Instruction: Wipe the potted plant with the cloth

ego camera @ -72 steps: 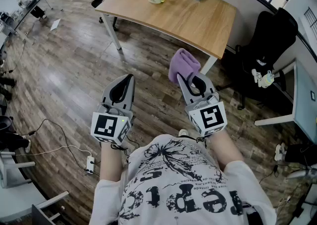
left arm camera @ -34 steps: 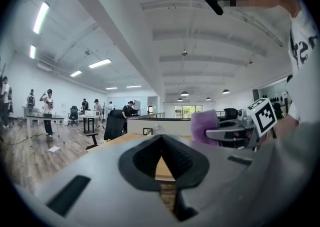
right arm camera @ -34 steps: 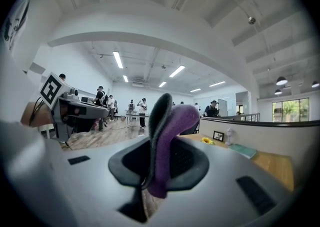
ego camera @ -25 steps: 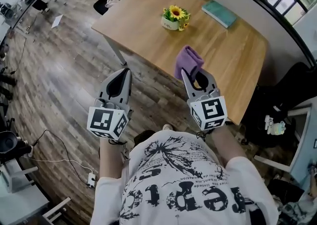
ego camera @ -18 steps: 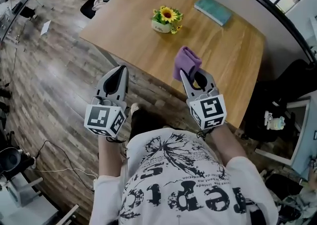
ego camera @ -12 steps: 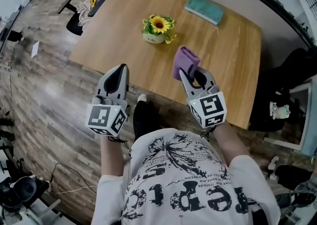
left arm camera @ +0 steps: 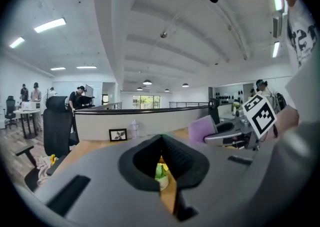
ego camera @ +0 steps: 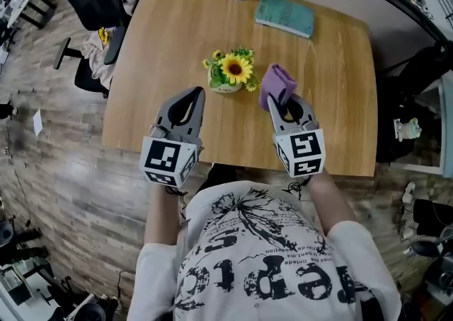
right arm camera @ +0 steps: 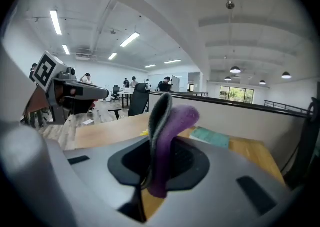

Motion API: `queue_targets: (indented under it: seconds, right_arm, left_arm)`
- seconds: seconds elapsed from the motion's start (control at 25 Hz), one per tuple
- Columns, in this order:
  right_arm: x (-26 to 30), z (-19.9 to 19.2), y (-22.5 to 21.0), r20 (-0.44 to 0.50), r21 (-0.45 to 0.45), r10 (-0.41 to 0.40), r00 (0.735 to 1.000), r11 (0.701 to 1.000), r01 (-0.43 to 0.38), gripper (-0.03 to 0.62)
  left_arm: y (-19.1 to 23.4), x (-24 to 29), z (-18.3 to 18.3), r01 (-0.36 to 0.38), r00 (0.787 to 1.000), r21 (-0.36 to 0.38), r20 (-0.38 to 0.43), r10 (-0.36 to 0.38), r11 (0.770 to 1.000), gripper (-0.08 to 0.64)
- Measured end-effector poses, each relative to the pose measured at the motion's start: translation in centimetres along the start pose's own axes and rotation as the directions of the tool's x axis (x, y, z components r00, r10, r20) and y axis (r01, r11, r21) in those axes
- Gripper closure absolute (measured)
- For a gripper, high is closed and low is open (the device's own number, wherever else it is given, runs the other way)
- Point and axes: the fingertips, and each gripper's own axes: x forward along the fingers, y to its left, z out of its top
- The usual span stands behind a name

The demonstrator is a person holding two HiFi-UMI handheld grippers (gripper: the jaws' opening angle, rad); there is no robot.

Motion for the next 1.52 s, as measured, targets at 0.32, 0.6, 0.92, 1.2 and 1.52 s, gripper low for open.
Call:
queue_targets:
  seconds: [0.32,0.6,0.92,1.2,1.52]
  right_arm:
    - [3.7,-1.8,-4.4,-0.102,0.010,-0.218,0.971,0.975,0.221,0.518]
    - [9.0,-8.7,-5.6,-0.269,-0.001,-0.243,0.932,0.968,0.252,0.518]
    - [13.2,-15.1,-4.2,-0.400,0.052,-0.188,0.897,0.972,0.227,0.518]
    - [15.9,-15.2,-1.8,-0.400,0.060,-0.120,0.908,0.986,0.157,0.518]
    - [17.2,-15.0,1.1,-0.409,0.039,-0.022,0.912,0.998,0.041,0.520]
  left_arm:
    - [3.5,5.7,-6.0,0.181,0.973,0.048,-0.154,-0.172,0.982,0.557]
    - [4.9,11.1,-11.7,0.304,0.930,0.022,-0.222,-0.292,0.952,0.557]
    - [4.9,14.0,-17.1,0.405,0.865,-0.015,-0.319,-0.388,0.914,0.557]
    - [5.2,14.9,-18.8,0.430,0.850,-0.137,-0.271,-0.452,0.892,0.557]
    - [5.5,14.8,-18.7,0.450,0.847,-0.208,-0.208,-0.489,0.869,0.558]
